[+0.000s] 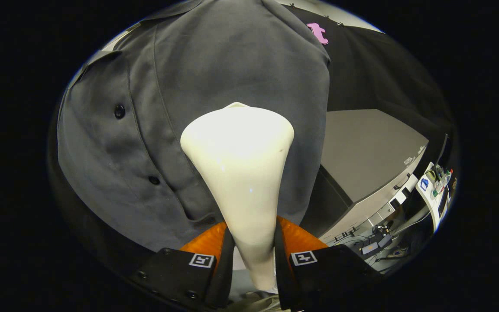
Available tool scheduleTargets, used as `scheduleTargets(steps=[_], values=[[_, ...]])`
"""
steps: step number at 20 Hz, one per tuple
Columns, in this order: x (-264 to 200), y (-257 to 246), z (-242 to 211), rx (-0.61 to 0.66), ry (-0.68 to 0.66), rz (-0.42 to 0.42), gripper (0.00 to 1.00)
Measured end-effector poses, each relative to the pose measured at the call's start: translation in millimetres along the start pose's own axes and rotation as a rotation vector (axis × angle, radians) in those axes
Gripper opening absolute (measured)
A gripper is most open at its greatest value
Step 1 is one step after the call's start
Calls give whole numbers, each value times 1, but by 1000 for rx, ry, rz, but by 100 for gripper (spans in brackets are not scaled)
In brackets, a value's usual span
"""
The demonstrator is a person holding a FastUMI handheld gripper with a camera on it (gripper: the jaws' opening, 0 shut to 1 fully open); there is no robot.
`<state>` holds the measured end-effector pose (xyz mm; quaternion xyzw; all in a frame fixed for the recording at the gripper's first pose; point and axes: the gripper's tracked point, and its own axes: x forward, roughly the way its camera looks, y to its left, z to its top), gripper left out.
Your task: Iron the clothes twice with a garment steamer, once on the left side and once on the right side.
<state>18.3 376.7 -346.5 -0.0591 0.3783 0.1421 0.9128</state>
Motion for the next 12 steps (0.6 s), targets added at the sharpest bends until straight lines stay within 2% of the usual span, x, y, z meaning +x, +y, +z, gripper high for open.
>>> scheduleTargets(steps=[12], values=[[36, -17, -87, 5, 151, -40, 50]])
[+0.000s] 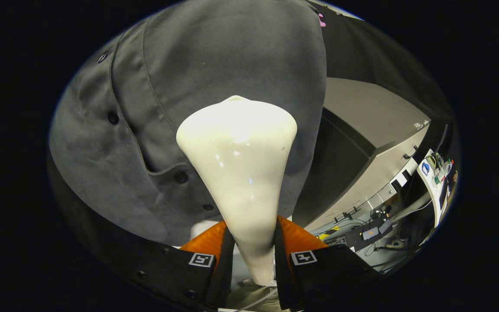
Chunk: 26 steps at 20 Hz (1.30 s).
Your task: Iron the clothes twice with a garment steamer, once on the left side and once on the right side.
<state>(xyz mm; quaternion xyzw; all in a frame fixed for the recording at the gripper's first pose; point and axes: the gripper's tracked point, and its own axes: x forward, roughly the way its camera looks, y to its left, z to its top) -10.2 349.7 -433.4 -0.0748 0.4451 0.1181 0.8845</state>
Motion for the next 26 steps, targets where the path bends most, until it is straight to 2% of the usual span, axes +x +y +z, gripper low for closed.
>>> scheduleTargets(steps=[16, 21, 26], values=[[41, -16, -82, 10, 135, -40, 51], [29, -17, -80, 33, 113, -60, 51], [-4, -21, -59, 82, 62, -76, 51]])
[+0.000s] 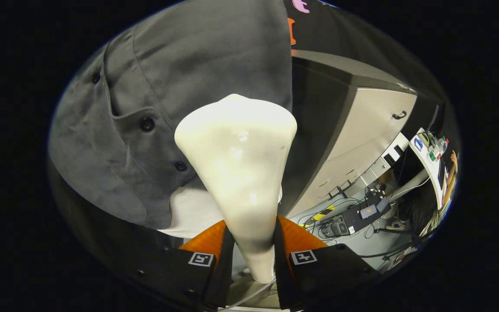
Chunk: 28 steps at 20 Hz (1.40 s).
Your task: Iron the clothes twice with a garment steamer, once on the left side and once on the right side.
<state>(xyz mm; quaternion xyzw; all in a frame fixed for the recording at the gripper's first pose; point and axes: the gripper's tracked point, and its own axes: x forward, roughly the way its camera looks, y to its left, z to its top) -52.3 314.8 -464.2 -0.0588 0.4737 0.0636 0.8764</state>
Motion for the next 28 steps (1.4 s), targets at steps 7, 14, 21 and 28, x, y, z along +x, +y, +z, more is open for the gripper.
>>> scheduleTargets(steps=[7, 14, 21, 28], values=[[-70, 10, 59, 10, -159, 18, 51], [-134, 40, 119, -3, -313, 55, 51], [-201, 95, 161, -48, -446, 125, 51], [-234, 139, 172, -104, -525, 181, 50]])
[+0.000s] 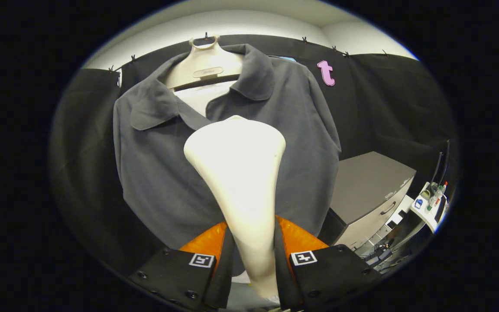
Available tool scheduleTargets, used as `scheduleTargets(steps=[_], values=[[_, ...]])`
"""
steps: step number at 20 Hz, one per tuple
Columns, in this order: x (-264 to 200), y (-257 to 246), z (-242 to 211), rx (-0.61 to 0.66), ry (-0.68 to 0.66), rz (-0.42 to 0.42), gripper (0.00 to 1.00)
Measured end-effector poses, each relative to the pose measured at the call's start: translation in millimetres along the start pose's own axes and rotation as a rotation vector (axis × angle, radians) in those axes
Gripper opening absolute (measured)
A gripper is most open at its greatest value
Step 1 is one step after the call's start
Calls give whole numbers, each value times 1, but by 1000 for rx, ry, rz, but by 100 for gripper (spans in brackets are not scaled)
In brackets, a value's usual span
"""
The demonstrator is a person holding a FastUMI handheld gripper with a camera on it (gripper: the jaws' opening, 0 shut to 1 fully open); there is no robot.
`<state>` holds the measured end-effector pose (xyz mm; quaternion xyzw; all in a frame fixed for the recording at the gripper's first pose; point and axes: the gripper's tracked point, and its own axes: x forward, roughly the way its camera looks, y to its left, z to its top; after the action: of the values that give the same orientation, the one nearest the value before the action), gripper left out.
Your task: Iron the clothes twice with a garment steamer, once on the left side and once on the right side.
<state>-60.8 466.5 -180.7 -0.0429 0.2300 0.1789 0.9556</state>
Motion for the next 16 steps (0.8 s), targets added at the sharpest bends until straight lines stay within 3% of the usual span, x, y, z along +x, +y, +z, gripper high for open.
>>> scheduleTargets(steps=[9, 16], values=[[1, 57, 7, -70, -8, 77, 50], [25, 80, -18, -100, 56, 98, 50]])
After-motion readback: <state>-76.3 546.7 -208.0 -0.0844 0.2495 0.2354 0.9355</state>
